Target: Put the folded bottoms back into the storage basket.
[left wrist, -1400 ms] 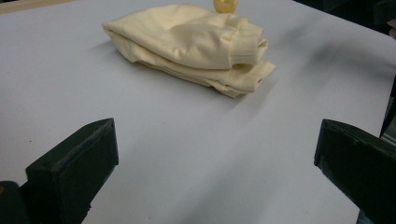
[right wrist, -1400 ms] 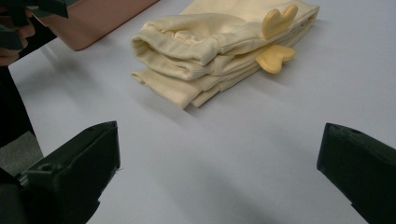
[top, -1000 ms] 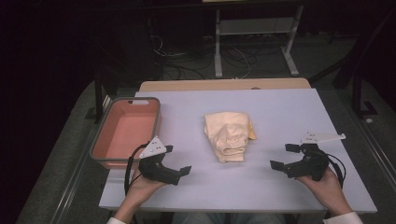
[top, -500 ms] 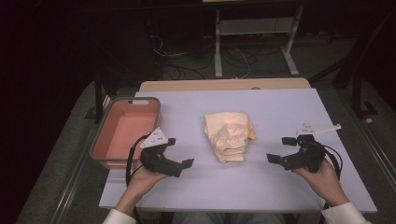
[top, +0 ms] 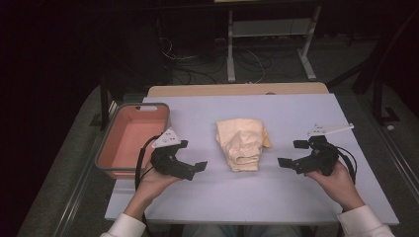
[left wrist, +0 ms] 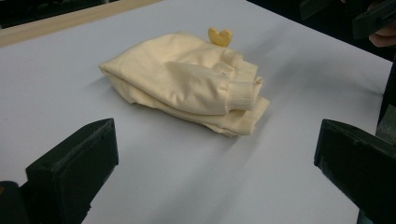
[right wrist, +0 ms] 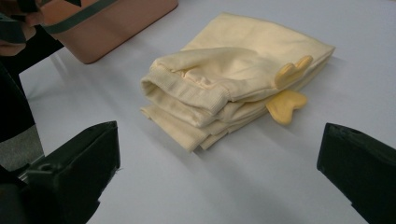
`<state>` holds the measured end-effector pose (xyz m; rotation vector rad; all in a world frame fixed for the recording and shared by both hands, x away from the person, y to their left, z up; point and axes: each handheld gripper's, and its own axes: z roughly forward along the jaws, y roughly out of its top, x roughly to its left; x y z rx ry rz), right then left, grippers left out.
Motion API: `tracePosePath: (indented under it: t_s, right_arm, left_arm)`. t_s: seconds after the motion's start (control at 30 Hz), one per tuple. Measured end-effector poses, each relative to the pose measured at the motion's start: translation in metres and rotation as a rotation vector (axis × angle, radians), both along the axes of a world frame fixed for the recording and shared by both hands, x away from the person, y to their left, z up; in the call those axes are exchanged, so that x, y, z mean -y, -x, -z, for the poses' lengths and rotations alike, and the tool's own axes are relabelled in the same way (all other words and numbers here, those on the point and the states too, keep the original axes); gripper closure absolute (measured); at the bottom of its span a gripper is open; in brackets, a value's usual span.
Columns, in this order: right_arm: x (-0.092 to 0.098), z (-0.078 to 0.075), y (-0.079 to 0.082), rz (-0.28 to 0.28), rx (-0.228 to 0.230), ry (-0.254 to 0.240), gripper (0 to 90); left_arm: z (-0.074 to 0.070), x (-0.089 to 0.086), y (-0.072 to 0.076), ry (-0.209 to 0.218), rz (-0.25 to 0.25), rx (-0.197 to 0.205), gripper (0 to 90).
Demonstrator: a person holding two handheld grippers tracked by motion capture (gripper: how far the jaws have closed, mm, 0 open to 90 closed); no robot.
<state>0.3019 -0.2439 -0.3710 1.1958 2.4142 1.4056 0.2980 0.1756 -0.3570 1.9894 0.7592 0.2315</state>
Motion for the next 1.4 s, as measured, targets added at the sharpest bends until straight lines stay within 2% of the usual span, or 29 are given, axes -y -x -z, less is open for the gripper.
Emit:
tracePosePath:
  t_s: [1.4]
  right_arm:
    - [-0.02,-0.009,-0.04,-0.021,-0.015,-0.02,0.0]
  left_arm:
    - [-0.021,0.01,-0.04,0.014,-0.03,-0.016,0.0]
